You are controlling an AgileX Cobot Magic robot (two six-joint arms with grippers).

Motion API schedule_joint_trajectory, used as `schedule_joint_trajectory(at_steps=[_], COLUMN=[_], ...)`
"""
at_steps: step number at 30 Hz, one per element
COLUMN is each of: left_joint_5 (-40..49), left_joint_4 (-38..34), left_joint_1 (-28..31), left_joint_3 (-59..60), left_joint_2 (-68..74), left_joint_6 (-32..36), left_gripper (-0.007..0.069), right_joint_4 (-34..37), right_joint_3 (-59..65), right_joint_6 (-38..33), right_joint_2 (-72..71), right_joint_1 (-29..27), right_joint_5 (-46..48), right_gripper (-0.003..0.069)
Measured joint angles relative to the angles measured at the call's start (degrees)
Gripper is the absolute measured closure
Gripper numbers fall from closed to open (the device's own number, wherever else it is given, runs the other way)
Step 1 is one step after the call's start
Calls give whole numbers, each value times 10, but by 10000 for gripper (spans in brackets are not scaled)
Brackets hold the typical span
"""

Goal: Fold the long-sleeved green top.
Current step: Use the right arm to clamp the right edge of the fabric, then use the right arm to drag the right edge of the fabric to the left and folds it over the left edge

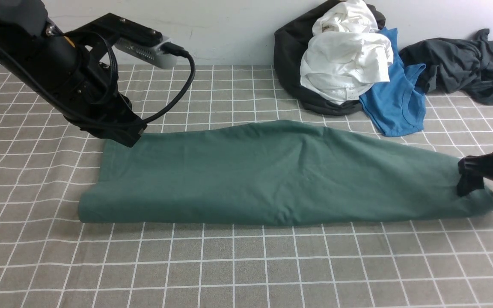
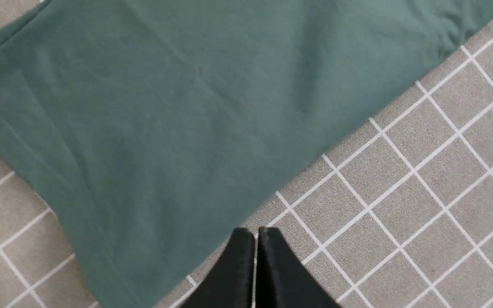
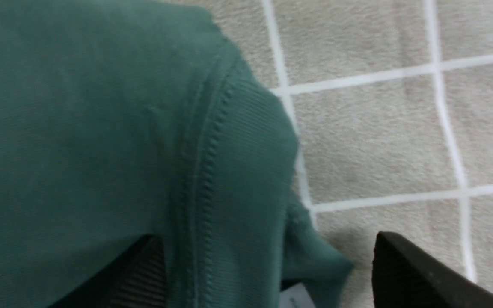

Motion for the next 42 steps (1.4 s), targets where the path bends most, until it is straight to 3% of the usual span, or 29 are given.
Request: schedule_joint_trajectory(at_steps=[5,8,9,11,12,13,15,16,20,26,30,31,34,37,42], left_joint_5=[-1,-1,-1,0,4,4,22,28,62,75,77,77,83,88,90], left_joint_4=[1,1,1,1,1,1,1,1,1,0,0,0,1,6,22], left_joint_1=[0,0,0,0,0,0,0,0,0,0,0,0,0,0,0], left_joint_3=[0,0,0,0,0,0,0,0,0,0,0,0,0,0,0], left_joint_2=[0,0,0,0,0,0,-4,-9,-37,-105,-171,-171,-237,-288,-360], left_joint_6=[1,1,1,1,1,1,1,1,0,-8,-28,-28,-47,-61,-78], left_gripper=[631,631,631,631,631,631,631,631,631,631,631,631,631,631,631], right_joint_4=[3,3,-4,-17,-34,-34,-76,-95,-152,-100,-21,-21,-6,-4,2], right_joint_3=[0,0,0,-2,-6,-7,-26,-37,-95,-212,-300,-303,-360,-411,-519], right_joint_6=[-4,-4,-4,-4,-4,-3,8,17,45,8,-25,-25,-21,-7,33], right_joint_2=[1,1,1,-1,-3,-4,-17,-25,-75,-132,-127,-125,-69,-3,119], right_joint_1=[15,17,17,17,17,17,18,19,19,69,196,202,325,402,483], right_joint_5=[-17,-17,-14,-3,11,14,52,68,124,213,259,259,256,247,212], right_gripper=[106,198,280,357,440,440,587,613,620,620,620,620,620,620,620])
